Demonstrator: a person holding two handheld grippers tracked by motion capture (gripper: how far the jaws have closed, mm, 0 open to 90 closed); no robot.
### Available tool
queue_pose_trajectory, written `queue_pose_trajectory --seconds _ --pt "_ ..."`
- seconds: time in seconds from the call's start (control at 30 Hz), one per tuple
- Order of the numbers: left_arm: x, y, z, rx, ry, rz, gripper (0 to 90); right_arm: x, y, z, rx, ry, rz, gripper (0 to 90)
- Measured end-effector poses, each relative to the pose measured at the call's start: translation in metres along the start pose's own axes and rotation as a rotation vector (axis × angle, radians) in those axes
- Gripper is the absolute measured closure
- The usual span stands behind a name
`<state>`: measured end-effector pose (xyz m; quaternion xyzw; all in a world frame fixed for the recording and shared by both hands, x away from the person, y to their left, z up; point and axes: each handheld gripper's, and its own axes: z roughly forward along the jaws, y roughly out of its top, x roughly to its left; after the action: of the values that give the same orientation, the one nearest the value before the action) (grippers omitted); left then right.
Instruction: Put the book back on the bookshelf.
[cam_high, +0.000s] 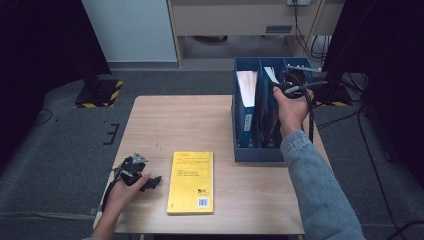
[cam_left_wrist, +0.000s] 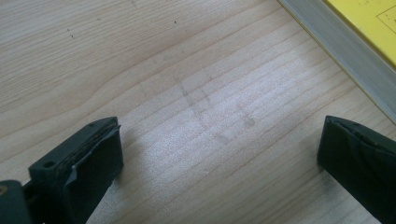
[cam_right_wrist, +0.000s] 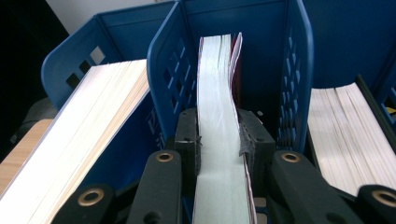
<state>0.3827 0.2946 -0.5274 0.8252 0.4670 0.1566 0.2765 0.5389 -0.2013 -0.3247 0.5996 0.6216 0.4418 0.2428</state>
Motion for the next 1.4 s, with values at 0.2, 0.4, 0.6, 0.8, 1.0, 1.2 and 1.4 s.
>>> queue_pose_trajectory --seconds 0.2,0.4,0.6,0.8,1.0,1.2,1.4 --pt "0.0 0.0 0.0 0.002 0.0 0.002 0.0 -0.003 -0.002 0.006 -0.013 -0.015 0.0 72.7" --pt "0.0 0.0 0.0 0.003 0.0 0.003 0.0 0.001 -0.007 0.008 -0.025 -0.022 -0.036 72.5" --pt "0.0 0.0 0.0 0.004 0.0 0.003 0.0 0.005 -0.012 0.006 -0.027 0.004 -0.021 72.1" --pt "0.0 0.0 0.0 0.005 0.0 0.004 0.0 0.008 -0.017 0.004 -0.028 0.013 -0.016 71.0" --pt "0.0 0.0 0.0 0.005 -0.001 0.004 0.0 0.012 -0.02 0.003 -0.014 0.043 -0.018 67.8" --pt "0.0 0.0 0.0 0.005 -0.001 0.004 0.0 0.017 -0.021 0.005 -0.013 0.059 -0.026 65.3" --pt "0.0 0.0 0.0 0.006 -0.002 0.005 0.0 0.016 -0.021 0.005 -0.007 0.079 -0.015 61.2"
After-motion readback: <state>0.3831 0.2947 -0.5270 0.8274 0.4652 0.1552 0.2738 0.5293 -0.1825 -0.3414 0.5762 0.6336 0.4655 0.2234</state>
